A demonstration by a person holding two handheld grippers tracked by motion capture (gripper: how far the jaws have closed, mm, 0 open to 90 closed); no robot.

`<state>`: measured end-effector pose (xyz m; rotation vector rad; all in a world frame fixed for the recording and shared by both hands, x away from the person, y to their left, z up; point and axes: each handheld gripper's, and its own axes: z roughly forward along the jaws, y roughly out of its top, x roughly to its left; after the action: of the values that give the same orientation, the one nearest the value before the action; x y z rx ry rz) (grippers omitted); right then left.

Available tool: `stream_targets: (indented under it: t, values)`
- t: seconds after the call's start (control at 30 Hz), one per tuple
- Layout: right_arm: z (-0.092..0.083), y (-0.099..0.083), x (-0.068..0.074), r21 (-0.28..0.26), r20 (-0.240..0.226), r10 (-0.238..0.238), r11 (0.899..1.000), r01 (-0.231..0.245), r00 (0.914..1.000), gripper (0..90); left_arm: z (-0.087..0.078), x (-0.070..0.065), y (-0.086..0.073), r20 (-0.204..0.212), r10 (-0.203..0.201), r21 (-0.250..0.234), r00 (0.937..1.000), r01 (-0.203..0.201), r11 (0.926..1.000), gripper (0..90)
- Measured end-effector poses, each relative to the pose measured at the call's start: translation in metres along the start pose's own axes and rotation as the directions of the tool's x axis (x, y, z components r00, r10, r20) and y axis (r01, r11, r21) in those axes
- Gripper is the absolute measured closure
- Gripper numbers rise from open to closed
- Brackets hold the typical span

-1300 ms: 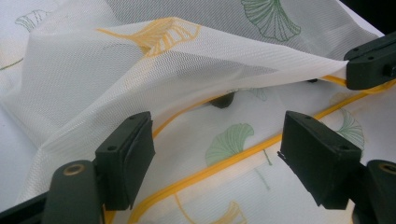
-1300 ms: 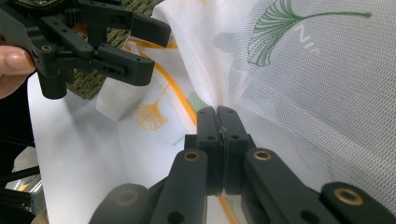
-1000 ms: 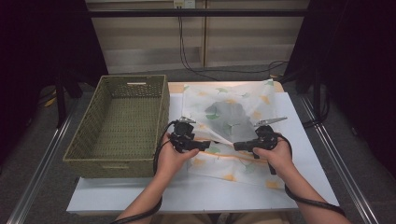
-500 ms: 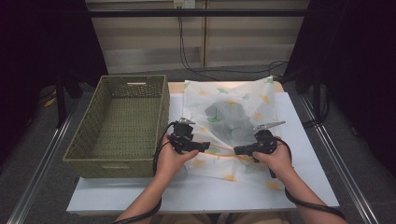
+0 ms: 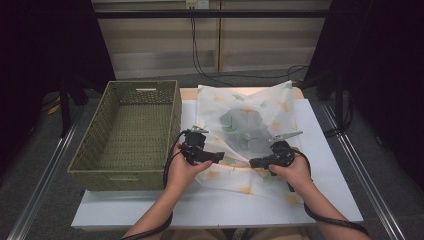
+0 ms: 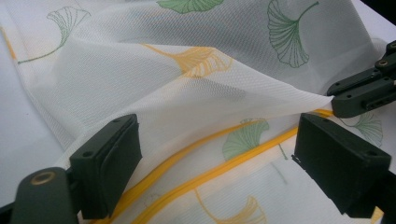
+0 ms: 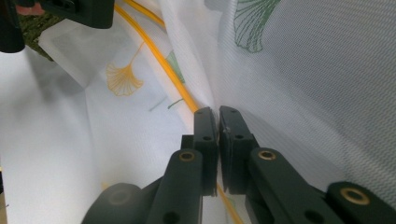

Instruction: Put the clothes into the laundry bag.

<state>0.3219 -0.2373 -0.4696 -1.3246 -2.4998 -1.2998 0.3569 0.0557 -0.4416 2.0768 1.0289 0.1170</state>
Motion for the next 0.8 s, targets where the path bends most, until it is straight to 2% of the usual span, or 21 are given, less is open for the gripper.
stream_targets:
  t: [0.07,0.1,0.13,0.17,0.2,0.3,0.37,0.4,0.43,0.5,0.6,0.73,0.77,0.8]
  values:
    - [-0.001,-0.001,0.002,0.010,0.007,-0.018,1.000,0.018,0.9998,84.2,-0.001,0.000,0.001,-0.004,0.007,0.016,1.0000,-0.006,0.9999,13.4]
    - [-0.001,-0.001,0.003,0.014,0.006,-0.025,1.000,0.024,0.9997,82.2,0.000,-0.001,0.001,-0.007,-0.017,-0.004,0.9998,0.017,0.9999,13.0]
    - [-0.002,-0.002,0.004,0.013,0.005,-0.020,1.000,0.020,0.9998,79.2,0.000,-0.001,0.001,-0.005,-0.017,-0.011,0.9998,0.017,0.9998,12.6]
    - [-0.003,-0.002,0.005,0.008,0.002,-0.021,1.000,0.021,0.9998,78.5,0.000,-0.002,0.001,-0.006,-0.015,-0.004,0.9999,0.015,0.9999,12.6]
    - [-0.004,-0.003,0.007,0.007,0.003,-0.027,1.000,0.027,0.9996,77.2,-0.001,0.000,0.001,-0.009,0.009,0.015,0.9999,-0.009,0.9999,12.2]
    - [-0.011,-0.005,0.011,-0.003,0.022,-0.040,0.999,0.041,0.9989,69.5,0.000,-0.002,0.001,-0.009,-0.017,-0.008,0.9998,0.017,0.9998,11.8]
    - [-0.017,-0.006,0.012,-0.002,0.028,-0.050,0.999,0.050,0.9983,66.3,0.000,-0.001,0.001,-0.012,-0.015,-0.011,0.9998,0.015,0.9998,11.4]
    - [-0.020,-0.006,0.012,-0.008,0.037,-0.053,0.999,0.053,0.9979,62.3,-0.002,0.000,0.002,-0.010,0.000,0.003,1.0000,0.000,1.0000,11.3]
    - [-0.025,-0.006,0.012,-0.017,0.048,-0.046,0.999,0.047,0.9978,56.6,-0.003,-0.001,0.002,-0.008,-0.001,0.004,1.0000,0.001,1.0000,11.3]
    - [-0.032,-0.007,0.011,-0.031,0.069,-0.045,0.998,0.047,0.9966,53.5,-0.003,-0.001,0.002,-0.006,-0.002,-0.008,1.0000,0.002,1.0000,11.2]
    - [-0.044,-0.009,0.009,-0.063,0.091,-0.027,0.997,0.033,0.9955,46.0,-0.004,-0.001,0.003,-0.003,0.006,0.004,1.0000,-0.005,1.0000,11.0]
    - [-0.059,-0.015,0.005,-0.078,0.136,-0.024,0.996,0.035,0.9904,43.5,-0.004,-0.002,0.003,-0.003,0.007,0.008,1.0000,-0.007,0.9999,10.4]
    - [-0.062,-0.017,0.004,-0.081,0.144,-0.017,0.996,0.029,0.9894,43.0,-0.003,-0.004,0.003,0.000,-0.009,0.003,1.0000,0.009,1.0000,10.4]
    - [-0.066,-0.018,0.002,-0.082,0.150,-0.010,0.996,0.022,0.9886,42.6,-0.003,-0.004,0.003,-0.002,-0.008,-0.001,1.0000,0.008,1.0000,10.4]
